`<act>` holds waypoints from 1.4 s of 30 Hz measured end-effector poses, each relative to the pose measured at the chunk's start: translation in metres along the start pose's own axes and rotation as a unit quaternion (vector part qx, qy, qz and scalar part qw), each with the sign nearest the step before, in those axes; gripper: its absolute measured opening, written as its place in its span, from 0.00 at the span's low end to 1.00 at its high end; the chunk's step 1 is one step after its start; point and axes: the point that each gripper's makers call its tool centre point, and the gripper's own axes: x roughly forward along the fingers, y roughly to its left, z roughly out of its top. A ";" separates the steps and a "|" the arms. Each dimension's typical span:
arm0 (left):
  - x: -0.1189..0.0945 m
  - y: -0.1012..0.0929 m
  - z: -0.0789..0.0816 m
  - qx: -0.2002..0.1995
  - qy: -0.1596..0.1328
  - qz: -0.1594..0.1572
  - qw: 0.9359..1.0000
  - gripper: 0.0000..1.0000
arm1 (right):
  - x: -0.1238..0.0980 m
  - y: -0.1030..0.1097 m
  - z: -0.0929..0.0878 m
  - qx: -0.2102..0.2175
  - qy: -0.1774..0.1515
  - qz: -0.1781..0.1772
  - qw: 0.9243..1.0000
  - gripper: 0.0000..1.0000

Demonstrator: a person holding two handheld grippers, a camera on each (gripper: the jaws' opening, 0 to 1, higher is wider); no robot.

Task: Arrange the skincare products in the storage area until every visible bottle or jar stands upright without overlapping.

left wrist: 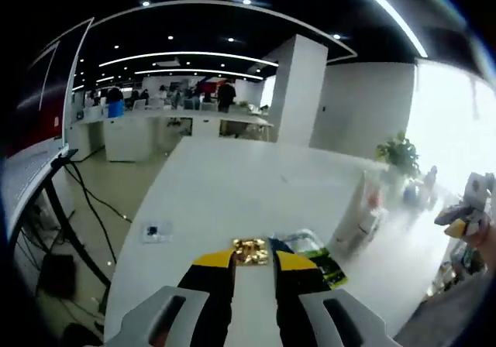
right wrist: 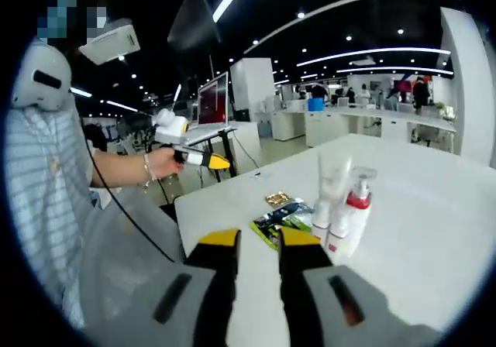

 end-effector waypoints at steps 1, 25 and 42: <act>-0.003 0.001 0.001 0.004 -0.005 0.004 1.000 0.20 | -0.006 -0.001 0.004 -0.011 -0.002 -0.004 1.000 0.20; -0.007 0.028 -0.006 0.037 -0.017 0.048 0.998 0.20 | -0.058 -0.019 0.037 -0.036 -0.032 -0.027 0.998 0.19; -0.041 0.034 0.062 0.043 -0.058 0.023 0.997 0.29 | 0.028 0.029 0.148 -0.026 -0.113 0.050 0.992 0.27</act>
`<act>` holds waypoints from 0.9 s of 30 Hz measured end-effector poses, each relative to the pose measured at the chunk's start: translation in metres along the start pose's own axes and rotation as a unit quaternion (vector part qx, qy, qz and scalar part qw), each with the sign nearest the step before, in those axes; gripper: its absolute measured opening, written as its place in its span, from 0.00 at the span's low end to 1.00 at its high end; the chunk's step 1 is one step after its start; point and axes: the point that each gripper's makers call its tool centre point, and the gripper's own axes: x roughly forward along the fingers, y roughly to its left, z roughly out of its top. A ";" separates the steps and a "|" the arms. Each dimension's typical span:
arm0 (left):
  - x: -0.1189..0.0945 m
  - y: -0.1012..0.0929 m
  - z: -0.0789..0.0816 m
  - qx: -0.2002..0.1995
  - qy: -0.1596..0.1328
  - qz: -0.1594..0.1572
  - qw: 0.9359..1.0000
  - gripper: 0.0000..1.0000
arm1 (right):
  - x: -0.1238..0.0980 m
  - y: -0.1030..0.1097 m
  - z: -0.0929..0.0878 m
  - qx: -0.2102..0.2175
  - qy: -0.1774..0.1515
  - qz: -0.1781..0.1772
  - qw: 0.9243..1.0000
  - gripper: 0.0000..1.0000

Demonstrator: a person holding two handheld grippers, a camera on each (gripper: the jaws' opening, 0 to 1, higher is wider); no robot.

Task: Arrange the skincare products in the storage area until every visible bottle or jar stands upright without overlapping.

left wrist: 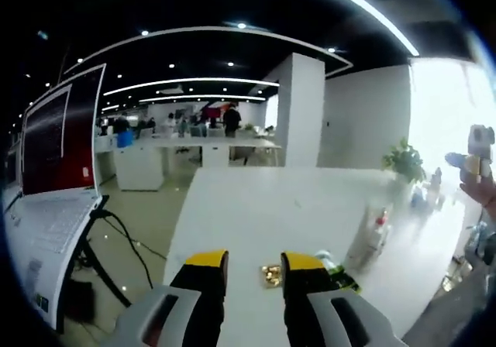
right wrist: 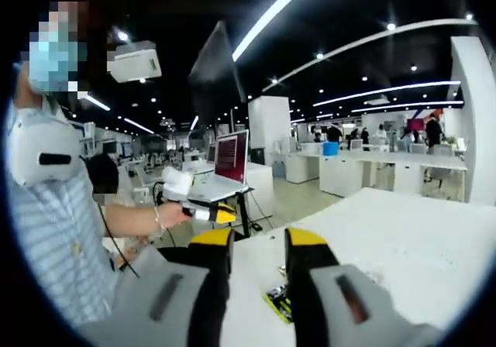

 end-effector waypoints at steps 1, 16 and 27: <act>-0.002 0.001 0.004 0.004 -0.001 -0.001 1.000 0.29 | 0.010 0.001 0.005 0.001 -0.002 0.002 1.000 0.27; -0.012 0.013 0.087 0.037 -0.036 -0.013 0.999 0.31 | 0.133 0.038 0.079 -0.002 -0.026 0.097 0.995 0.30; 0.016 0.051 0.075 0.032 -0.001 0.026 0.999 0.32 | 0.243 0.047 0.067 -0.008 0.022 0.120 0.993 0.33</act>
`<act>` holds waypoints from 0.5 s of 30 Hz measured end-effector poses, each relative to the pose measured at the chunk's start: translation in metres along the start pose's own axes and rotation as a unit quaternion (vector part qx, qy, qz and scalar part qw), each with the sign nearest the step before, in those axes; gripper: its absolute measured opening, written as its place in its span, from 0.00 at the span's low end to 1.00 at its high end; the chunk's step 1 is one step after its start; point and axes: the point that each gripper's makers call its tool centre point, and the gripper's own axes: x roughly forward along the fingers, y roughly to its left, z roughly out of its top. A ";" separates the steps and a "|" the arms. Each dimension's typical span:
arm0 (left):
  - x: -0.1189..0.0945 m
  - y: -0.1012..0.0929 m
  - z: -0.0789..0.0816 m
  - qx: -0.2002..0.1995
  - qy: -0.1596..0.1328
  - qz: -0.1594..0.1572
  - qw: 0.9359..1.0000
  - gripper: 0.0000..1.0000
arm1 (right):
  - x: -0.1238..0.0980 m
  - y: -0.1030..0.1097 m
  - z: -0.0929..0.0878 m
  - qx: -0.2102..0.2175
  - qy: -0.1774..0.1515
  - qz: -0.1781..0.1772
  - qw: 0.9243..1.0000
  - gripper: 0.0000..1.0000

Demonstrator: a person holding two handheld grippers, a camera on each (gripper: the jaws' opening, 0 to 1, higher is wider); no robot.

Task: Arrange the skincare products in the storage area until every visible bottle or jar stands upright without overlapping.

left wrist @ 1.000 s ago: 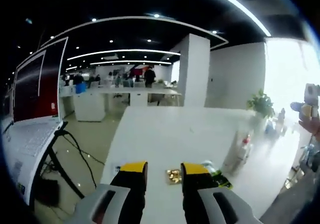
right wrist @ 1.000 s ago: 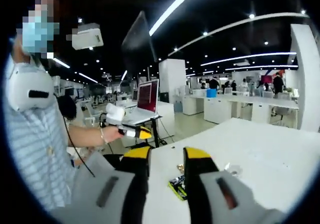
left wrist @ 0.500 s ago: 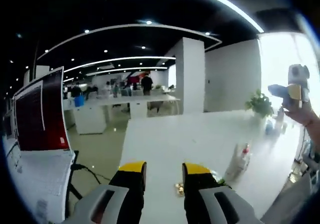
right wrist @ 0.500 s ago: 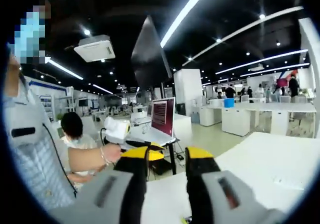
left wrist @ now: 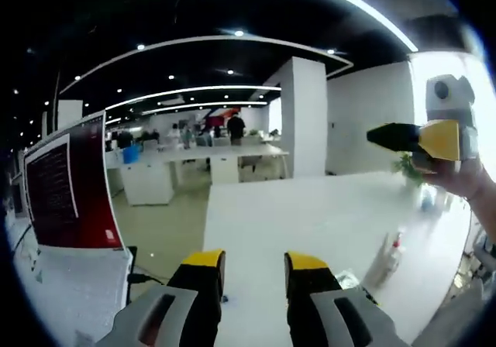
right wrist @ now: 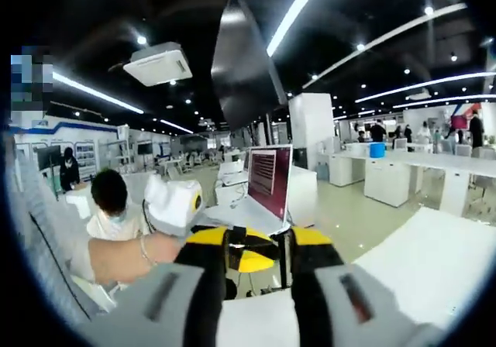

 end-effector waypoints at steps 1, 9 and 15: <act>0.005 0.003 -0.006 0.003 0.006 0.005 1.000 0.32 | 0.009 -0.011 -0.007 0.002 0.010 -0.009 1.000 0.32; 0.054 0.043 -0.085 0.009 0.087 0.062 0.994 0.32 | 0.078 -0.077 -0.098 0.024 0.100 -0.088 0.991 0.31; 0.085 0.058 -0.132 -0.042 0.150 0.053 0.986 0.32 | 0.108 -0.125 -0.153 0.089 0.133 -0.134 0.978 0.31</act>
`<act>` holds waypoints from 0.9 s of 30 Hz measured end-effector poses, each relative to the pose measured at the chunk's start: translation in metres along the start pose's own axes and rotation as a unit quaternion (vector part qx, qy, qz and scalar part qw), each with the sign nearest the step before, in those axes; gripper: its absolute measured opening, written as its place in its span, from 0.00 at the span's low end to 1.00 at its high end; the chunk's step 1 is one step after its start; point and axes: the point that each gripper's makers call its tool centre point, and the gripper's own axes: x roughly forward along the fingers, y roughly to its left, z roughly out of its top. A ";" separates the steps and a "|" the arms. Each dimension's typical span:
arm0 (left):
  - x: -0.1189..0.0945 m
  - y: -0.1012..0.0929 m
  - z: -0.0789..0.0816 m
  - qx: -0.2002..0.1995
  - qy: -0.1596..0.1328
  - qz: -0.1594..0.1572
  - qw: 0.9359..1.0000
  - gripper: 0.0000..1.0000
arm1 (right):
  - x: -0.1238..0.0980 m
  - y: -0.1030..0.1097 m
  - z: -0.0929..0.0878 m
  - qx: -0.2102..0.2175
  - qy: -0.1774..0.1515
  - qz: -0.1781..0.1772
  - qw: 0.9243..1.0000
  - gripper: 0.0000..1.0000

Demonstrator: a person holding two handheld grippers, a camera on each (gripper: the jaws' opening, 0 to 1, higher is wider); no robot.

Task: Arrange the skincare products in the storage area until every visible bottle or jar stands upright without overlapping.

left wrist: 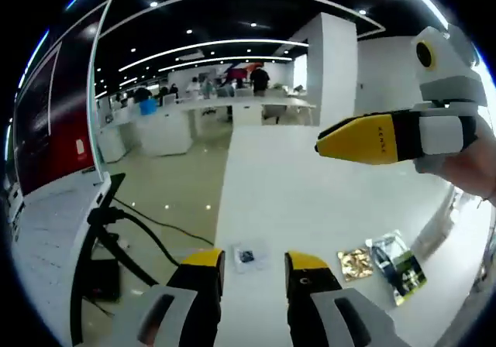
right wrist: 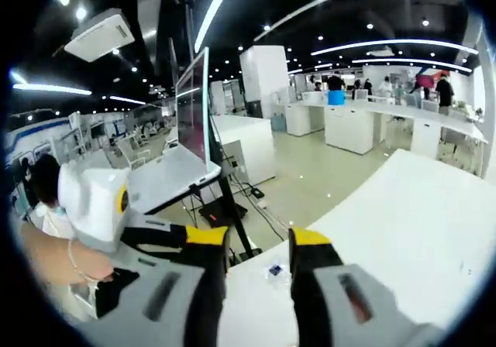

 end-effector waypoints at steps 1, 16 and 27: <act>0.007 0.003 -0.003 0.008 0.003 0.002 1.000 0.32 | 0.007 -0.004 -0.007 0.009 0.008 -0.004 1.000 0.31; 0.094 0.017 -0.054 -0.029 0.089 -0.041 0.995 0.31 | 0.084 -0.042 -0.141 0.002 0.144 -0.018 0.989 0.30; 0.116 0.014 -0.059 -0.025 0.106 -0.070 0.992 0.28 | 0.096 -0.057 -0.155 0.015 0.146 -0.015 0.989 0.28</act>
